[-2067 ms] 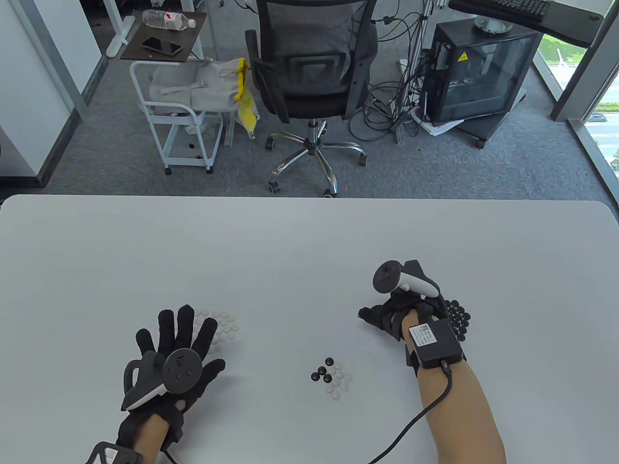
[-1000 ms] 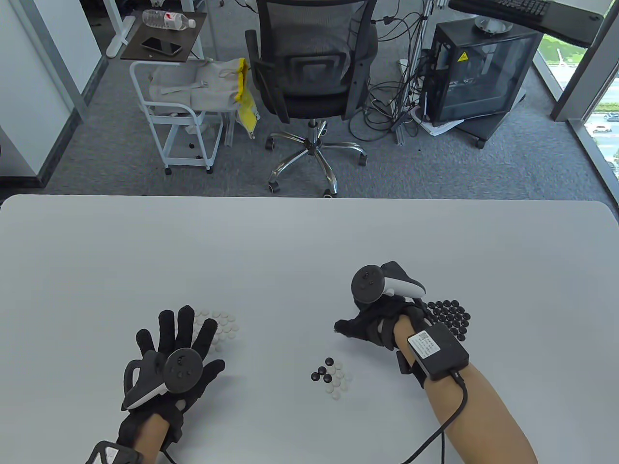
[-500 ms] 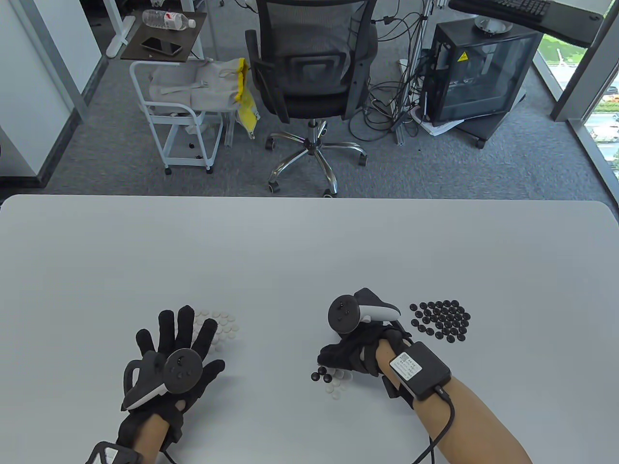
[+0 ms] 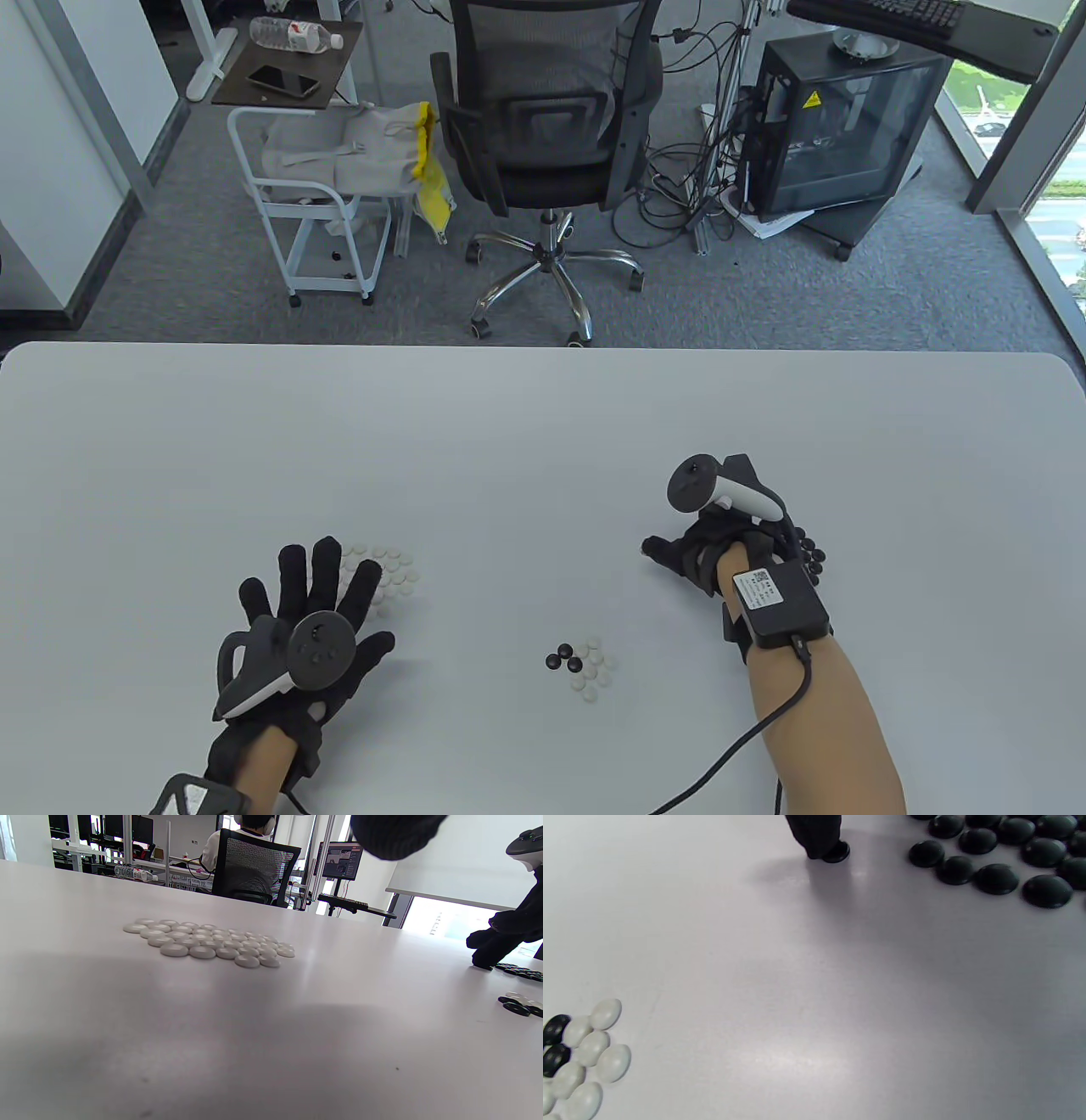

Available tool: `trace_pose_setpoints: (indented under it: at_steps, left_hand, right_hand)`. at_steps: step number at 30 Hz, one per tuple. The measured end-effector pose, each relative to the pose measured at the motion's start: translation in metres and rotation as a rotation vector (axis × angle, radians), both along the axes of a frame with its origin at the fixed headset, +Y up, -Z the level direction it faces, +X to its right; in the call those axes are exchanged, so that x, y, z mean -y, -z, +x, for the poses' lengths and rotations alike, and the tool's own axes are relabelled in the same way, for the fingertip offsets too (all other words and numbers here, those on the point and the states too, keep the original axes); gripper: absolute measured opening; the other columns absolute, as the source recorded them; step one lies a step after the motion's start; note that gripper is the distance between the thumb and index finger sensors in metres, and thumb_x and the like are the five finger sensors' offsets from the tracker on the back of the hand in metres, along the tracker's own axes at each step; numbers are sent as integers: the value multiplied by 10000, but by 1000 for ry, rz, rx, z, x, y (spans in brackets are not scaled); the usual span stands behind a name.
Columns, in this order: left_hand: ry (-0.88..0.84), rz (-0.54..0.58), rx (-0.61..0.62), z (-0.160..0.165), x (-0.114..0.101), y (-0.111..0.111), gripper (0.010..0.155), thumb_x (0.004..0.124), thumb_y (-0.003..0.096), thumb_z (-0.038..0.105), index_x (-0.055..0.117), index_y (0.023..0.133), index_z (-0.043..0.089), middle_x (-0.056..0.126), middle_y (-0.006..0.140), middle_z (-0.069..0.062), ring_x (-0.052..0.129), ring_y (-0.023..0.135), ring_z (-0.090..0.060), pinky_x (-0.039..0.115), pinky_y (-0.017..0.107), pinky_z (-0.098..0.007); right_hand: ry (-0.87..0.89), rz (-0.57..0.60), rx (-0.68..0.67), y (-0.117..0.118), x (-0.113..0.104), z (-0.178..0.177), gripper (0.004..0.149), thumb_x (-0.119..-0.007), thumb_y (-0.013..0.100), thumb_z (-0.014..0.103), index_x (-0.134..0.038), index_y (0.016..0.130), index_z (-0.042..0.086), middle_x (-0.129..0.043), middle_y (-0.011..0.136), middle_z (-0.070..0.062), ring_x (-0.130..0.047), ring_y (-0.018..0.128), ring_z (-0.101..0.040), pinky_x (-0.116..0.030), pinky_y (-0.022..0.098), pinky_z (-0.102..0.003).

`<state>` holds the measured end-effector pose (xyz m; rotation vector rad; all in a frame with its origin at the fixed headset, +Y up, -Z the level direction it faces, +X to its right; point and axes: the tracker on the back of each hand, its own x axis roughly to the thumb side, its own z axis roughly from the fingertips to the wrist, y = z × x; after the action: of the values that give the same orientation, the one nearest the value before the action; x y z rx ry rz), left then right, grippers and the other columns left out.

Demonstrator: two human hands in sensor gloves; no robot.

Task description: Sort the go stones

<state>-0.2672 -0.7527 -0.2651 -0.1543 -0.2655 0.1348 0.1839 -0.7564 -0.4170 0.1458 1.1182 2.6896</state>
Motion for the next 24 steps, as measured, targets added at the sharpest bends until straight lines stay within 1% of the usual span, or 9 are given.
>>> trace_pose_setpoints:
  at_steps: [7, 12, 14, 15, 17, 20, 22, 24]
  left_hand:
    - [4, -2, 1, 1, 0, 0, 784, 573, 578, 555, 206, 1190, 231, -125, 1144, -223, -167, 961, -525, -20, 519, -819]
    - [7, -4, 2, 1, 0, 0, 783, 572, 579, 556, 205, 1190, 232, -127, 1143, -225, -168, 961, -525, -21, 519, -820]
    - [7, -6, 2, 1, 0, 0, 783, 573, 579, 555, 206, 1190, 232, -126, 1144, -224, -167, 962, -525, -21, 519, -819]
    - [7, -7, 2, 1, 0, 1, 784, 574, 577, 556, 206, 1190, 232, -126, 1144, -224, -166, 961, -526, -21, 519, -819]
    - [7, -9, 2, 1, 1, 1, 783, 573, 578, 555, 206, 1190, 232, -127, 1144, -223, -169, 961, -525, -21, 519, -819]
    - [10, -12, 1, 2, 1, 1, 783, 573, 578, 555, 206, 1190, 232, -126, 1144, -222, -168, 961, -525, -22, 519, -819]
    - [12, -14, 1, 2, 1, 1, 782, 572, 579, 556, 204, 1190, 234, -127, 1144, -221, -169, 961, -524, -22, 520, -818]
    - [14, -13, 2, 2, 1, 1, 783, 573, 578, 556, 205, 1190, 233, -127, 1144, -222, -169, 961, -525, -22, 519, -819]
  right_hand:
    - [-9, 11, 66, 1, 1, 20, 753, -506, 621, 497, -618, 1136, -40, -66, 1119, -427, 61, 907, -676, -87, 532, -915]
    - [-20, 10, 85, 1, 0, 27, 759, -502, 619, 499, -621, 1134, -47, -66, 1119, -427, 63, 906, -677, -85, 530, -915]
    - [-24, 16, 79, 1, -3, 26, 750, -499, 620, 496, -622, 1136, -34, -63, 1119, -428, 66, 906, -677, -64, 514, -913]
    - [-20, 56, 55, 1, -6, 24, 744, -504, 618, 497, -629, 1132, -26, -77, 1122, -430, 55, 910, -680, -63, 506, -914]
    - [-6, 86, 21, 0, -11, 16, 725, -511, 620, 493, -654, 1121, -11, -93, 1126, -428, 32, 914, -684, -73, 506, -916]
    - [25, 45, -73, -6, -19, -5, 710, -513, 619, 493, -682, 1112, 11, -82, 1129, -416, 56, 911, -675, -79, 522, -915]
    - [50, 41, -156, -12, -23, -21, 698, -515, 619, 491, -693, 1106, 24, -88, 1131, -412, 41, 912, -675, -88, 524, -915]
    - [90, 24, -272, -24, -27, -43, 692, -510, 623, 491, -699, 1102, 29, -95, 1135, -405, 41, 914, -674, -97, 529, -915]
